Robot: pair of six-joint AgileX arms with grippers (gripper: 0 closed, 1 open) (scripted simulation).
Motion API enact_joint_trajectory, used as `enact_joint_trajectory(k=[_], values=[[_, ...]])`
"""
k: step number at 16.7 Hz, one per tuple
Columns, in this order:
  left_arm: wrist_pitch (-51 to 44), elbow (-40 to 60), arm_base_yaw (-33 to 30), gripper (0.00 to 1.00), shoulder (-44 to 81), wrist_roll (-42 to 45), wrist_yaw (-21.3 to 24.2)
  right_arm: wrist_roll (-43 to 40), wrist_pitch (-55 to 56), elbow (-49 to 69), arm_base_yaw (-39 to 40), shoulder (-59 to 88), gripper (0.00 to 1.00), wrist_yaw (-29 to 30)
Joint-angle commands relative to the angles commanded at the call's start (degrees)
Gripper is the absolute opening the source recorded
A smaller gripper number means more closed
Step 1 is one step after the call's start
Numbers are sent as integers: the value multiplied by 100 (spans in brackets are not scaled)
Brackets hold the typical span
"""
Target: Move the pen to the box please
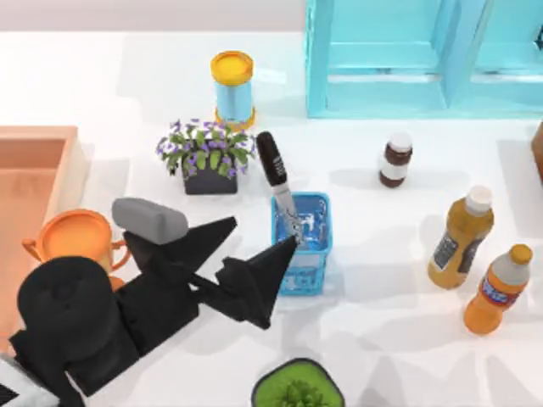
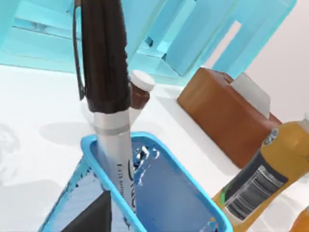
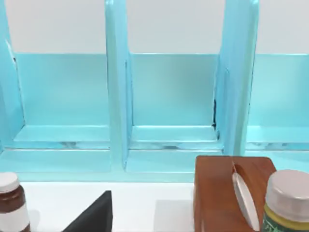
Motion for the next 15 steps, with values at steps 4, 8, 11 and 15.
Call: enact_joint_trajectory(k=[4,8,11,15], values=[[197,22,304,100,788,-88,-137,0,0,0,0,0,100,0],[182,19,333,100,831,-89,-152,0,0,0,0,0,100,0],[142,88,279,100,849,-91,-182,0,0,0,0,0,100,0],[-114,778,120,100,1270,-128,-350,0,0,0,0,0,100,0]])
